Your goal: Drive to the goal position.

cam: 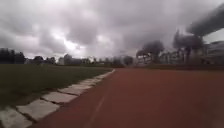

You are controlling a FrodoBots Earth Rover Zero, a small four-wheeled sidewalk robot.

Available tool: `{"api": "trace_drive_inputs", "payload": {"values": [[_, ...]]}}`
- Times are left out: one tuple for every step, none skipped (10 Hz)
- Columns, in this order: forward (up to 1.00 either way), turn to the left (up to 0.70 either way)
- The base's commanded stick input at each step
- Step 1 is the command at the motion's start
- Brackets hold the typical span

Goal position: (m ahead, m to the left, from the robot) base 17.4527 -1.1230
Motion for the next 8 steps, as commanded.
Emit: {"api": "trace_drive_inputs", "payload": {"values": [[0.70, 0.00], [0.70, 0.00], [0.70, 0.00], [0.70, 0.00], [0.70, 0.00], [0.70, 0.00], [0.70, 0.00], [0.70, 0.00]]}}
